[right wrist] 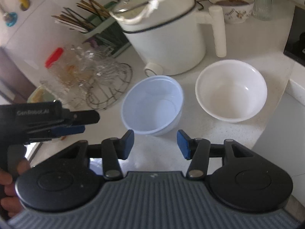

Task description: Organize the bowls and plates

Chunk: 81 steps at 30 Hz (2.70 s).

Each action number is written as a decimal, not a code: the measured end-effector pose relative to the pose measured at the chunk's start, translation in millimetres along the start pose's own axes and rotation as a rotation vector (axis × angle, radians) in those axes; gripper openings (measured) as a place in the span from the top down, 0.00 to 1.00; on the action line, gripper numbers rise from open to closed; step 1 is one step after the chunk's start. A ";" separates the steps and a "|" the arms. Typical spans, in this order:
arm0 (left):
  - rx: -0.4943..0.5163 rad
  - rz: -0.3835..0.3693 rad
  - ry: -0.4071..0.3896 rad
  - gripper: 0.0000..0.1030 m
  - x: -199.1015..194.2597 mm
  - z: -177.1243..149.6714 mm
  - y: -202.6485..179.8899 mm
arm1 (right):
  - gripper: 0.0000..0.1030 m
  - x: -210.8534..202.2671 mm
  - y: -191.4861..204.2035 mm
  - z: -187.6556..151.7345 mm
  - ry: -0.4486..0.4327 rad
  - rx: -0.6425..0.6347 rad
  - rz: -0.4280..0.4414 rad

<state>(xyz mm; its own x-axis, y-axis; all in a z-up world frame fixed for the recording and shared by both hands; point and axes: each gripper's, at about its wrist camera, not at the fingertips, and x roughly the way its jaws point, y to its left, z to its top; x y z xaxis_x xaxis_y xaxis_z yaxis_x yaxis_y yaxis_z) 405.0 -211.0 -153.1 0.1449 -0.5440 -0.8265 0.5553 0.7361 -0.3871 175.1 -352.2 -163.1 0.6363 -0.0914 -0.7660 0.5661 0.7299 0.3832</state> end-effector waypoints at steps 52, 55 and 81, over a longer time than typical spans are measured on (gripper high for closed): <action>-0.054 -0.111 -0.019 0.77 -59.1 7.3 0.7 | 0.82 -41.1 31.4 14.5 -0.046 -0.062 0.051; -0.054 -0.113 -0.042 0.77 -74.8 0.1 5.5 | 0.82 -50.1 40.3 9.1 -0.052 -0.071 0.062; -0.143 0.009 -0.010 0.77 -121.2 -111.6 74.3 | 0.82 -32.7 95.3 -55.7 0.120 -0.260 0.080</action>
<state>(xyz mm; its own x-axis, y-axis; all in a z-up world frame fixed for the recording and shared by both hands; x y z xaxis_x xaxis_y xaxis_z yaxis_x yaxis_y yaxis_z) 337.4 -45.4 -127.4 0.1580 -0.5408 -0.8262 0.4317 0.7903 -0.4347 179.0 -241.9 -130.3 0.5982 0.0425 -0.8002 0.3537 0.8821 0.3112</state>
